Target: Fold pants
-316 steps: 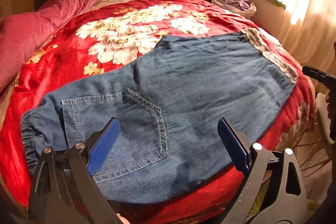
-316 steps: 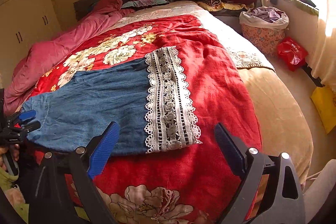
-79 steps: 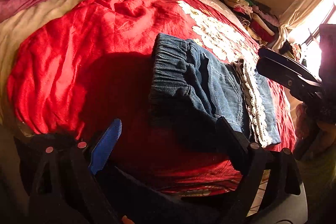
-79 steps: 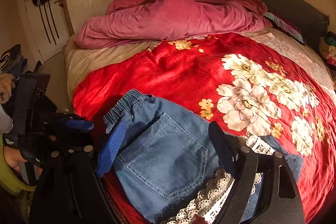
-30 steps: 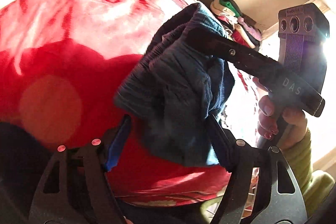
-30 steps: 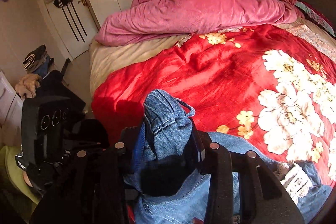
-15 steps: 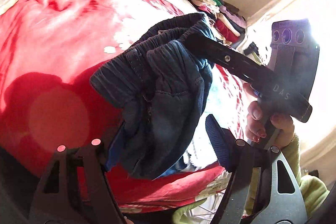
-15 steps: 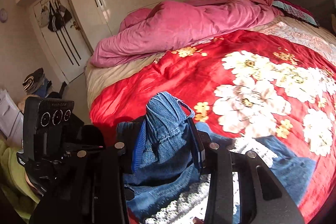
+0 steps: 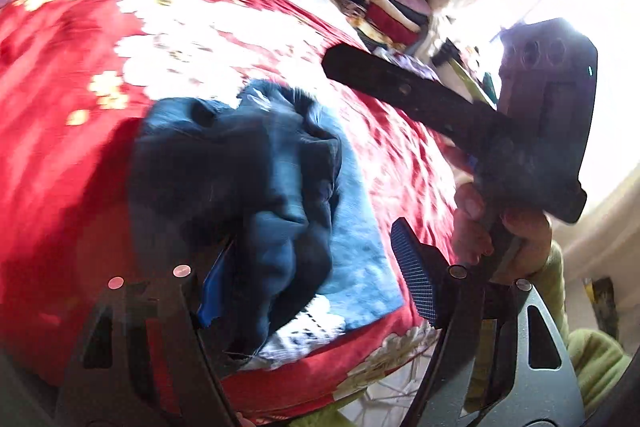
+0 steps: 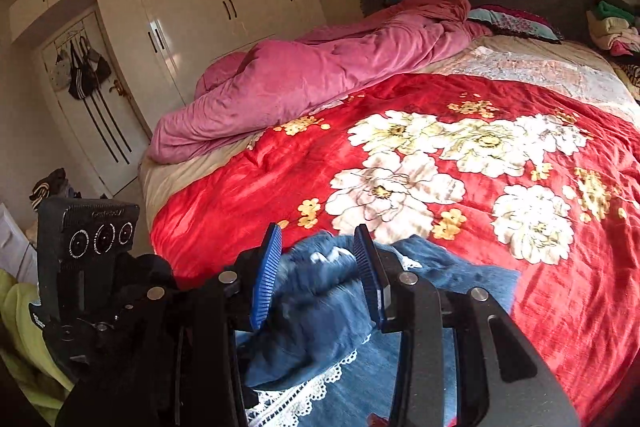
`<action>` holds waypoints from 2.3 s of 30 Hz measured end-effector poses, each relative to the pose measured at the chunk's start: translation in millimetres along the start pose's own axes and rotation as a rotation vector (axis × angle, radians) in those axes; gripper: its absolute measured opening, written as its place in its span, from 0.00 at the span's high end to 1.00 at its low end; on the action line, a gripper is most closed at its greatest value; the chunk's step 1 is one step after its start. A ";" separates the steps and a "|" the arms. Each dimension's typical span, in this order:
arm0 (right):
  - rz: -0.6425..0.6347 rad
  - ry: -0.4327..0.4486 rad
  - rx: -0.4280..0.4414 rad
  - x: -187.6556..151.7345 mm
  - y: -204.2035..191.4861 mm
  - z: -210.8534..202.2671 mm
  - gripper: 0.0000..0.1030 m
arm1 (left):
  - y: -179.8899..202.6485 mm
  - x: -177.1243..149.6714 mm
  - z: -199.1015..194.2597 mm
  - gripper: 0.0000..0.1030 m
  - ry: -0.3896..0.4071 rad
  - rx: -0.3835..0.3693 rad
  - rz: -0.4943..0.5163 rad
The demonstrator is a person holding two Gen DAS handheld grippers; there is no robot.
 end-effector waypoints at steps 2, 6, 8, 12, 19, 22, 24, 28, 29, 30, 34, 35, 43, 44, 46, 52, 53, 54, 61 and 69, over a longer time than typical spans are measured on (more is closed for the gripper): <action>0.017 -0.005 -0.027 -4.8 9.5 -6.6 0.65 | 7.4 -6.7 15.8 0.38 -0.057 -0.035 0.028; 0.045 -0.041 -0.086 -17.1 20.3 -9.5 0.59 | 11.7 -15.3 27.2 0.36 -0.103 -0.039 0.073; 0.061 -0.060 -0.110 -22.8 21.9 -7.6 0.45 | 9.1 -13.5 19.9 0.36 -0.094 -0.063 0.056; 0.104 -0.075 -0.108 -33.9 26.5 -5.1 0.33 | 8.1 -15.6 -8.8 0.32 -0.036 -0.043 0.055; 0.203 -0.114 -0.110 -34.6 45.0 13.0 0.11 | -11.4 -15.4 -29.0 0.30 0.027 0.170 0.056; 0.238 -0.150 -0.091 -38.5 51.2 28.9 0.31 | -4.3 -11.0 -22.1 0.30 0.029 0.195 0.115; 0.242 -0.153 -0.059 -42.4 49.0 32.6 0.63 | -1.3 -9.0 -18.1 0.29 0.032 0.200 0.142; 0.239 -0.088 -0.064 -44.8 42.0 2.3 0.67 | 1.1 -9.9 -9.0 0.30 0.021 0.209 0.188; 0.239 -0.090 -0.082 -46.7 43.4 -3.1 0.67 | 0.0 -10.5 -4.1 0.30 0.013 0.216 0.193; 0.237 -0.097 -0.105 -49.1 45.5 -5.6 0.67 | -0.5 -12.0 -0.5 0.30 0.000 0.212 0.189; 0.270 -0.156 -0.150 -65.4 63.1 11.3 0.66 | -4.5 -19.3 13.2 0.30 -0.054 0.235 0.204; 0.268 -0.158 -0.160 -67.6 64.5 15.9 0.63 | -5.1 -21.3 15.0 0.29 -0.058 0.245 0.213; 0.273 -0.070 -0.184 -70.2 57.7 -8.2 0.40 | -8.7 -26.7 -1.6 0.28 -0.031 0.203 0.200; 0.252 -0.049 -0.210 -71.0 52.3 -19.1 0.39 | -9.6 -25.0 -11.4 0.28 -0.005 0.185 0.188; 0.216 -0.028 -0.242 -76.4 42.2 -36.2 0.39 | -14.0 -20.0 -27.9 0.26 0.037 0.194 0.167; 0.130 -0.019 -0.196 -98.9 1.7 -58.5 0.40 | -40.0 -0.2 -46.5 0.26 0.073 0.263 0.082; 0.106 -0.027 -0.193 -102.2 -6.0 -57.6 0.40 | -42.5 3.8 -47.0 0.26 0.071 0.261 0.076; 0.085 -0.040 -0.195 -104.1 -12.7 -54.0 0.45 | -42.8 8.1 -46.4 0.29 0.073 0.261 0.081; 0.002 -0.077 -0.231 -103.7 -28.7 -27.5 0.59 | -24.4 31.4 -10.5 0.45 -0.001 0.237 0.175; 0.030 -0.194 -0.268 -131.2 -2.7 -25.6 0.93 | -37.0 22.8 42.1 0.45 -0.096 0.285 0.211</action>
Point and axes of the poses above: each gripper's, at about its wrist camera, not at the fingertips, and z roughly the way its jaws point, y to its right, x to its top, the point moved 1 cm from there along z, roughly the way its jaws point, and after that the axes turned 2 degrees about z, right-handed, at the moved point
